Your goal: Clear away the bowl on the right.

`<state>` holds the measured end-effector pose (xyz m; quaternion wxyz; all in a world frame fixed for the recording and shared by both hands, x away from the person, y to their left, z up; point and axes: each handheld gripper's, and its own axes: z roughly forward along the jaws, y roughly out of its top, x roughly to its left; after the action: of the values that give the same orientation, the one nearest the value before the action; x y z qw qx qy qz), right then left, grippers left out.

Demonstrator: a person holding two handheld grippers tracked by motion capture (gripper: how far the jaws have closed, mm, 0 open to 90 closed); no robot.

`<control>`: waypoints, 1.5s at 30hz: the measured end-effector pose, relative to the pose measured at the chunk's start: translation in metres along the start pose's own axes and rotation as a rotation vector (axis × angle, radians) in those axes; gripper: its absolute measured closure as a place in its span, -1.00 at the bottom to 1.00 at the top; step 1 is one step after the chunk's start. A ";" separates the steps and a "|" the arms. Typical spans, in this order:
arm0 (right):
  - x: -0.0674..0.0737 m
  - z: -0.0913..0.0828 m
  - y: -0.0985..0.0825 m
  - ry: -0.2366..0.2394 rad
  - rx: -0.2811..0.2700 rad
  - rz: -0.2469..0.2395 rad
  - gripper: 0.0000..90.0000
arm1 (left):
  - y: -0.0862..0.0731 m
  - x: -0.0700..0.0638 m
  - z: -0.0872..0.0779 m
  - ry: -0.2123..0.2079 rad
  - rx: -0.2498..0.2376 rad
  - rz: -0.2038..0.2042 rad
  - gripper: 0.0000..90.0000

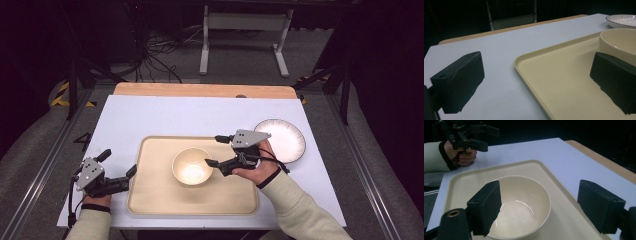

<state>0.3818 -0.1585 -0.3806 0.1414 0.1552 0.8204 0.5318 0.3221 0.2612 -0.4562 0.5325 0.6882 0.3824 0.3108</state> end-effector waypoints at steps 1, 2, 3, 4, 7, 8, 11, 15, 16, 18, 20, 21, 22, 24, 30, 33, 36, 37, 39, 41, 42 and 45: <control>0.000 -0.003 -0.001 -0.007 -0.021 -0.006 -0.56 | 0.000 0.000 0.000 0.000 0.000 -0.001 -1.00; 0.000 -0.005 -0.002 -0.012 -0.037 -0.004 -0.56 | 0.000 0.000 0.000 -0.002 -0.001 -0.001 -1.00; -0.001 -0.007 -0.002 -0.015 -0.047 -0.006 -0.56 | 0.000 0.000 0.000 -0.002 -0.001 -0.001 -1.00; -0.002 -0.010 -0.004 -0.019 -0.050 -0.002 -0.56 | 0.000 0.000 0.000 -0.002 -0.001 -0.001 -1.00; -0.003 -0.014 -0.006 -0.029 -0.053 -0.002 -0.57 | 0.000 0.000 0.000 -0.002 -0.001 -0.001 -1.00; -0.003 -0.016 -0.008 -0.033 -0.058 0.001 -0.56 | 0.000 0.000 0.000 -0.001 -0.001 0.000 -1.00; -0.005 -0.025 -0.012 -0.047 -0.071 -0.003 -0.57 | 0.000 0.000 0.000 -0.001 0.000 0.000 -1.00; -0.007 -0.033 -0.016 -0.068 -0.079 0.001 -0.57 | 0.000 0.000 0.000 -0.001 0.002 0.001 -1.00; -0.008 -0.035 -0.018 -0.076 -0.081 0.005 -0.57 | 0.000 0.000 0.000 0.000 0.001 0.001 -1.00; -0.010 -0.040 -0.021 -0.085 -0.084 0.014 -0.57 | 0.000 0.000 0.000 -0.002 0.001 0.000 -1.00; -0.011 -0.046 -0.026 -0.105 -0.085 0.017 -0.57 | 0.000 0.000 0.000 -0.003 0.000 0.001 -1.00; -0.011 -0.046 -0.026 -0.105 -0.085 0.017 -0.57 | 0.000 0.000 0.000 -0.002 0.002 0.001 -1.00; -0.012 -0.048 -0.027 -0.111 -0.086 0.019 -0.57 | 0.000 0.000 0.000 -0.004 -0.001 0.000 -1.00; -0.013 -0.052 -0.030 -0.126 -0.089 0.026 -0.57 | 0.000 0.001 0.000 -0.005 -0.002 -0.001 -1.00; -0.015 -0.060 -0.038 -0.153 -0.103 0.035 -0.57 | 0.000 0.001 0.000 -0.004 -0.001 -0.002 -1.00; -0.016 -0.063 -0.046 -0.175 -0.108 0.038 -0.56 | 0.000 0.001 0.000 -0.005 -0.002 0.000 -1.00; -0.017 -0.065 -0.053 -0.195 -0.125 0.043 -0.56 | 0.000 0.001 0.000 -0.005 -0.002 -0.001 -1.00; -0.017 -0.065 -0.053 -0.195 -0.125 0.043 -0.56 | 0.000 0.001 0.000 -0.005 -0.002 -0.001 -1.00; -0.016 -0.067 -0.060 -0.214 -0.130 0.042 -0.56 | 0.000 0.001 0.000 -0.005 -0.002 0.000 -1.00; -0.016 -0.067 -0.065 -0.242 -0.136 0.042 -0.56 | 0.000 0.000 0.000 -0.005 -0.001 0.001 -1.00; -0.015 -0.067 -0.068 -0.261 -0.134 0.050 -0.56 | 0.000 0.000 0.000 -0.005 -0.001 0.001 -1.00; -0.015 -0.066 -0.076 -0.294 -0.153 0.055 -0.54 | 0.000 0.000 0.000 -0.004 -0.001 0.002 -1.00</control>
<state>0.3615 -0.2481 -0.4230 0.2568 0.2424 0.7435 0.5679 0.3224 0.2615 -0.4562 0.5333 0.6890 0.3806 0.3099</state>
